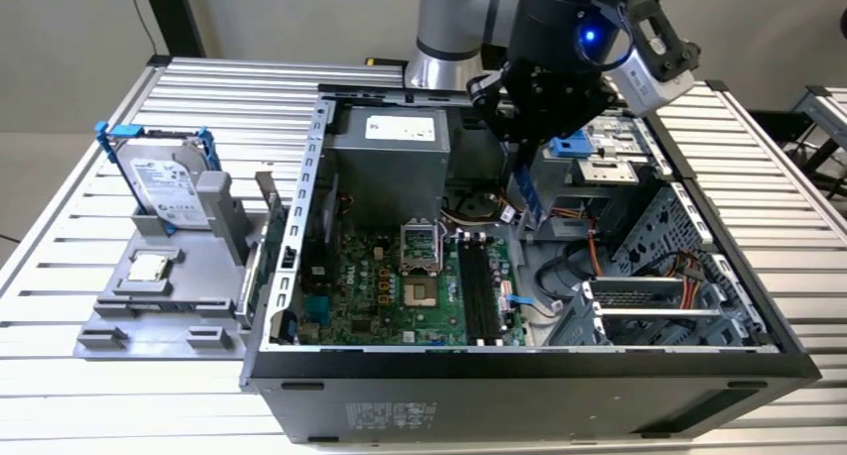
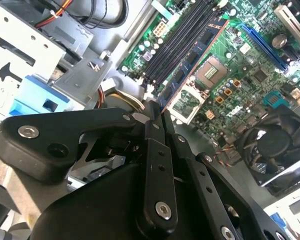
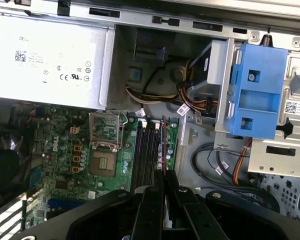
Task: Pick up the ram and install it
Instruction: 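Insert the ram into the slot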
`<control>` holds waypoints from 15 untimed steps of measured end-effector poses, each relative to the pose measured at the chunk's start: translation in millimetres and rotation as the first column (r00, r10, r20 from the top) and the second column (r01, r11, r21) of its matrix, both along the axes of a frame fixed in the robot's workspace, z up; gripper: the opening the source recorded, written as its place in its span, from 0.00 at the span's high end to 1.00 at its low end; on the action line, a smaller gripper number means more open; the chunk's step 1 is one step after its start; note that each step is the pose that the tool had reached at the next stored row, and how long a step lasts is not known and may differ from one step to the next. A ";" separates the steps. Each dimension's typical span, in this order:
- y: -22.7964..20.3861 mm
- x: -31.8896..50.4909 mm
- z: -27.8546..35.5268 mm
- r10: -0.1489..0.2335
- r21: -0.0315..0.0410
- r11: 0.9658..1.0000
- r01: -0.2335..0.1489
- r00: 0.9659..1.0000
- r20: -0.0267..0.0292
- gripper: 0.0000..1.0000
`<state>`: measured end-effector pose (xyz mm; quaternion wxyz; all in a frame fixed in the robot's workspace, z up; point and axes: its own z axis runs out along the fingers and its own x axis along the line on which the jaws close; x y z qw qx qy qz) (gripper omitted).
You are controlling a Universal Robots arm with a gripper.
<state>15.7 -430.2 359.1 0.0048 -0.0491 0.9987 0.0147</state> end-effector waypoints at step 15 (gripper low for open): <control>0.0 0.1 -26.6 -0.096 -0.002 0.995 0.096 0.995 0.000 1.00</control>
